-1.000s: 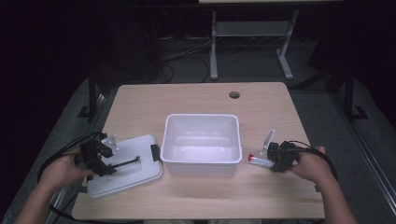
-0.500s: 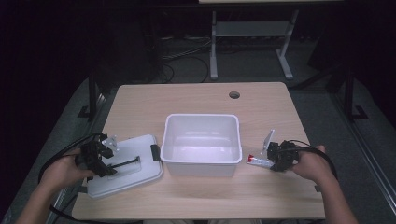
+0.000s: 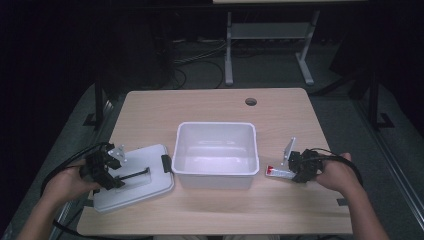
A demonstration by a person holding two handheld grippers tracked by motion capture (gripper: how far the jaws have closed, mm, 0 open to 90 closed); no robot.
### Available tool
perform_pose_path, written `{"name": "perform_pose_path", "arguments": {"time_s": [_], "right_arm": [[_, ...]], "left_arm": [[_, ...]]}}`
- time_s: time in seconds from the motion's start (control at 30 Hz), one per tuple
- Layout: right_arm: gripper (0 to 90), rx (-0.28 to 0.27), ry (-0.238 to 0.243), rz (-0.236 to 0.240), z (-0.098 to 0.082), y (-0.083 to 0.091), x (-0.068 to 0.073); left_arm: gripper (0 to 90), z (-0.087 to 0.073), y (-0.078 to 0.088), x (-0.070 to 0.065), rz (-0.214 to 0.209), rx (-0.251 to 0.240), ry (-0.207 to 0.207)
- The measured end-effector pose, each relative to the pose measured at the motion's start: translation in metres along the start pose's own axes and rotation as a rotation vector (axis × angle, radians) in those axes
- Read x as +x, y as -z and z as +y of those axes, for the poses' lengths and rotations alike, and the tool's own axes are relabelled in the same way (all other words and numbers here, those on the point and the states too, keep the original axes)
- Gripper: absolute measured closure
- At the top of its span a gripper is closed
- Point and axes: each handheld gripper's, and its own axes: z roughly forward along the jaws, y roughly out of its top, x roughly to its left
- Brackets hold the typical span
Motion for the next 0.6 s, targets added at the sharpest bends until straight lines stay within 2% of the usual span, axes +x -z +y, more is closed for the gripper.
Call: {"name": "perform_pose_path", "arguments": {"time_s": [0.6], "right_arm": [[68.7, 0.016, 0.048, 0.01, -0.009, 0.031, 0.006]], "left_arm": [[31.9, 0.002, 0.002, 0.0, 0.003, -0.003, -0.002]]}}
